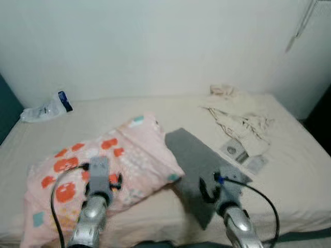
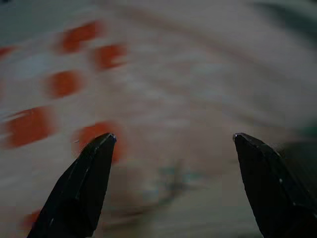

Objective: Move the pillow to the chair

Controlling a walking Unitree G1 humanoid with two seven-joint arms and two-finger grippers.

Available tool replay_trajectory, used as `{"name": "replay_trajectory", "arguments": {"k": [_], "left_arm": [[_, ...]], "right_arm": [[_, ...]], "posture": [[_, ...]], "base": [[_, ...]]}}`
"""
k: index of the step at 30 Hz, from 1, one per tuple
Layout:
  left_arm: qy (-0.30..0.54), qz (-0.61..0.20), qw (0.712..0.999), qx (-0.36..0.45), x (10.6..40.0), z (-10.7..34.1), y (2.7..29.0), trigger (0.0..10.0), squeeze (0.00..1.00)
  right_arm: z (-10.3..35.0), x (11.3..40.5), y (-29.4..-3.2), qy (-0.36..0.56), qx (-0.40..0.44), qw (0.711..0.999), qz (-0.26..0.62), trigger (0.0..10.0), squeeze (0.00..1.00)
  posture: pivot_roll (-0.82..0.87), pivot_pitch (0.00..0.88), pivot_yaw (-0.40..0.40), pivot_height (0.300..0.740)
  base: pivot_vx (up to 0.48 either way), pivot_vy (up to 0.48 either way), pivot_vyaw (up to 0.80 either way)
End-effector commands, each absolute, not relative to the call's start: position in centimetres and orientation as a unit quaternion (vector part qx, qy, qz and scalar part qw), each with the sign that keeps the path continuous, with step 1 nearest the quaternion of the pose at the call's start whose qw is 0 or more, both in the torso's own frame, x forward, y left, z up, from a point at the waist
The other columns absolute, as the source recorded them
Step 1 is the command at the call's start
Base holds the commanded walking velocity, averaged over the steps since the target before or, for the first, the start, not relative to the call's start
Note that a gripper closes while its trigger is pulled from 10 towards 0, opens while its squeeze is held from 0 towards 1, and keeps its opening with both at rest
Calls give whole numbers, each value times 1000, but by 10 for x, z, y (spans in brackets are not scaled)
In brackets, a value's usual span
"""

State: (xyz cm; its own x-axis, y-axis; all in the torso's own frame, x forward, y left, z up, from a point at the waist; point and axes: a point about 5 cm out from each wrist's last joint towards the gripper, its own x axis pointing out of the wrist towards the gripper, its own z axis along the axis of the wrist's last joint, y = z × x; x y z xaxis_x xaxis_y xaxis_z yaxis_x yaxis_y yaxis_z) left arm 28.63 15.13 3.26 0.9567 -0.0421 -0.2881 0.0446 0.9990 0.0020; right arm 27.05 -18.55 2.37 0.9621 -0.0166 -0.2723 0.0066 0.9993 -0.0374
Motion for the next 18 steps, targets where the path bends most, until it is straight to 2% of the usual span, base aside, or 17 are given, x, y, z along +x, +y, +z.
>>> {"name": "replay_trajectory", "arguments": {"k": [1,4,18], "left_arm": [[147,-17,989,18,287,35,157,10000,0],[157,-5,987,21,288,33,158,10000,0],[160,-20,987,12,288,33,152,10000,0]], "right_arm": [[20,268,-179,144,-8,989,-2,10000,0],[20,267,-180,145,-4,989,-8,10000,0],[18,262,-185,148,-3,989,-17,10000,0]], "posture": [[-23,68,11,734],[-26,66,18,734],[-30,77,23,734]], "base": [[251,409,0],[84,417,0],[0,0,0]]}}
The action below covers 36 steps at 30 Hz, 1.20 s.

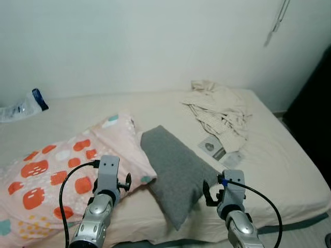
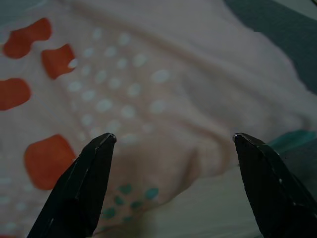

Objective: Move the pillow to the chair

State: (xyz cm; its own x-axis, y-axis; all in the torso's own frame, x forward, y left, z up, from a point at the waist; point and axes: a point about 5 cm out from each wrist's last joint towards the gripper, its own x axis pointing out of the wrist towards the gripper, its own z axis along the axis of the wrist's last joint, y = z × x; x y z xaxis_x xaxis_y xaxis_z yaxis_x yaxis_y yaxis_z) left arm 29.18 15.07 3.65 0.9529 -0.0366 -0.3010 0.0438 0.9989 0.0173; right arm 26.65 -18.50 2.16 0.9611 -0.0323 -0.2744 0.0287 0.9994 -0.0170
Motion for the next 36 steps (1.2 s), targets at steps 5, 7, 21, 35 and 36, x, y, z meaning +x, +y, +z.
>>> {"name": "replay_trajectory", "arguments": {"k": [5,7,21,35,36], "left_arm": [[164,-13,986,10,286,31,153,10000,0],[169,-4,986,6,285,29,156,10000,0],[154,4,988,20,287,34,162,10000,0],[159,22,987,21,286,33,168,10000,0],[159,22,987,21,286,33,168,10000,0]], "right_arm": [[18,261,-187,149,-3,989,-17,10000,0],[18,261,-187,150,-3,989,-18,10000,0],[17,263,-183,154,-2,988,-10,10000,0],[17,264,-181,154,0,988,-7,10000,0],[17,264,-181,154,0,988,-7,10000,0]], "posture": [[-31,82,20,734],[-30,82,19,734],[-14,92,5,734],[-9,91,1,734],[-9,91,1,734]], "base": [[0,0,0],[0,0,0],[0,33,0],[0,164,0],[0,0,0]]}}
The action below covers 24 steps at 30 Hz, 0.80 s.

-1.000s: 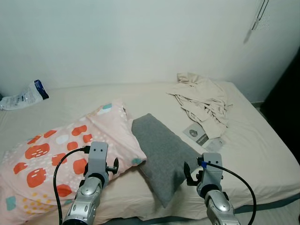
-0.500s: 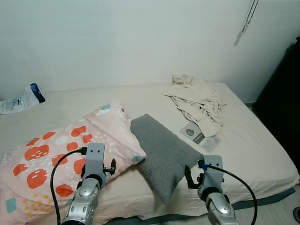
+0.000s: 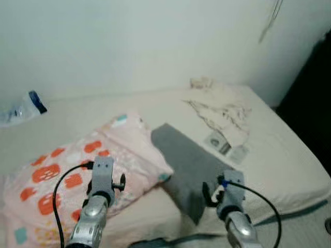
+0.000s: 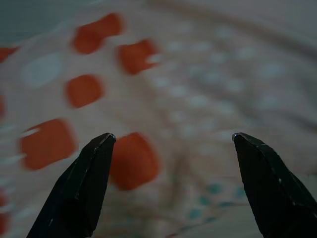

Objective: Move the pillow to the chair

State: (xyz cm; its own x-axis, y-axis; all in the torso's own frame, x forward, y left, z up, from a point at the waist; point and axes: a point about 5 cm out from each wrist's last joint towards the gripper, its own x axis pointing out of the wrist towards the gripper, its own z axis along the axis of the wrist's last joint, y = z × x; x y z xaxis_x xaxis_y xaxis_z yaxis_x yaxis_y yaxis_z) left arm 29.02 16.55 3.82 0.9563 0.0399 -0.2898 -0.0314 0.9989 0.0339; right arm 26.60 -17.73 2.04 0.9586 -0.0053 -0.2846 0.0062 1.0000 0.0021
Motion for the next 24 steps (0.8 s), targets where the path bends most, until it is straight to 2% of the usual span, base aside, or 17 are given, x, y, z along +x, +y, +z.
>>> {"name": "replay_trajectory", "arguments": {"k": [1,17,20,24], "left_arm": [[158,23,987,21,285,33,168,10000,0],[172,7,985,16,280,25,165,10000,0],[181,-21,983,9,278,22,160,10000,0],[165,-127,975,-75,273,29,135,10000,0]], "right_arm": [[17,264,-181,155,0,988,-7,10000,0],[12,263,-183,175,-12,985,6,10000,0],[13,266,-186,182,-35,983,12,10000,0],[20,270,-189,162,-25,986,12,10000,0]], "posture": [[-8,91,-1,734],[-13,96,3,734],[-17,99,5,734],[-23,101,5,724]], "base": [[0,0,0],[0,0,0],[0,0,0],[0,0,0]]}}
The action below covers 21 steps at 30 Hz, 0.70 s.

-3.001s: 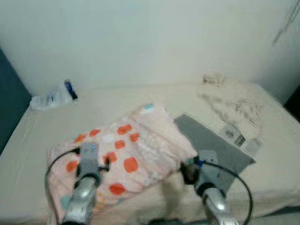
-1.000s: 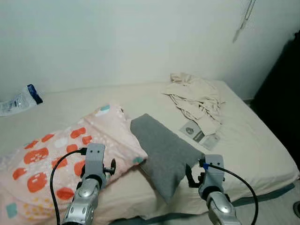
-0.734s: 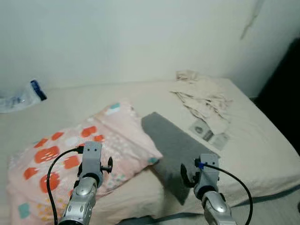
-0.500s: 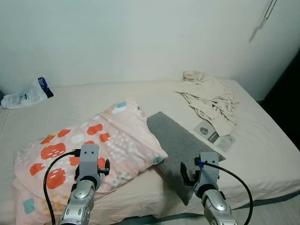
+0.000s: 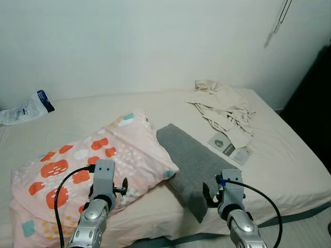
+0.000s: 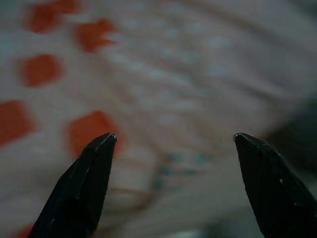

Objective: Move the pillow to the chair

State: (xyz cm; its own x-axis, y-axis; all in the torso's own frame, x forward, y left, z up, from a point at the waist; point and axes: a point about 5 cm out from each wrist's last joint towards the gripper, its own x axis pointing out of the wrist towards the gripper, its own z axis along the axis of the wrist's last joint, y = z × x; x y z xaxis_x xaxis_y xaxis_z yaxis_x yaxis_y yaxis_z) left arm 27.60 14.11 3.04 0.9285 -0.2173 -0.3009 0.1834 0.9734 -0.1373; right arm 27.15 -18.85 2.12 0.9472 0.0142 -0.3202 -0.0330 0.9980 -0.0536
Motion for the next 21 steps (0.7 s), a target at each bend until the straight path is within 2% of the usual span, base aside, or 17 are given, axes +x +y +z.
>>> {"name": "replay_trajectory", "arguments": {"k": [1,3,7,8,10,12,16,21], "left_arm": [[159,-155,971,-88,270,31,129,10000,0],[155,-211,958,-114,264,36,118,10000,0],[166,-260,945,-105,257,35,111,10000,0],[187,-298,933,-79,250,29,108,10000,0],[194,-314,928,-44,246,24,109,10000,0],[194,-317,928,-37,245,23,109,10000,0],[203,-269,941,-22,252,20,120,10000,0],[178,-209,962,-16,263,29,130,10000,0]], "right_arm": [[21,271,-190,163,-26,986,13,10000,0],[20,271,-192,170,-35,985,13,10000,0],[19,271,-194,174,-40,984,14,10000,0],[19,271,-196,176,-45,983,14,10000,0],[19,271,-197,177,-41,983,8,10000,0],[19,271,-197,177,-39,983,7,10000,0],[16,272,-199,191,-32,981,-6,10000,0],[11,272,-200,204,20,979,-22,10000,0]], "posture": [[-23,103,3,719],[-23,102,-2,709],[-24,104,-7,699],[-26,104,-9,699],[-27,105,-9,699],[-27,105,-9,699],[-24,106,-8,684],[-22,110,-7,684]], "base": [[0,0,0],[0,0,0],[0,0,0],[0,0,0],[0,0,0],[0,0,0],[0,0,0],[0,0,0]]}}
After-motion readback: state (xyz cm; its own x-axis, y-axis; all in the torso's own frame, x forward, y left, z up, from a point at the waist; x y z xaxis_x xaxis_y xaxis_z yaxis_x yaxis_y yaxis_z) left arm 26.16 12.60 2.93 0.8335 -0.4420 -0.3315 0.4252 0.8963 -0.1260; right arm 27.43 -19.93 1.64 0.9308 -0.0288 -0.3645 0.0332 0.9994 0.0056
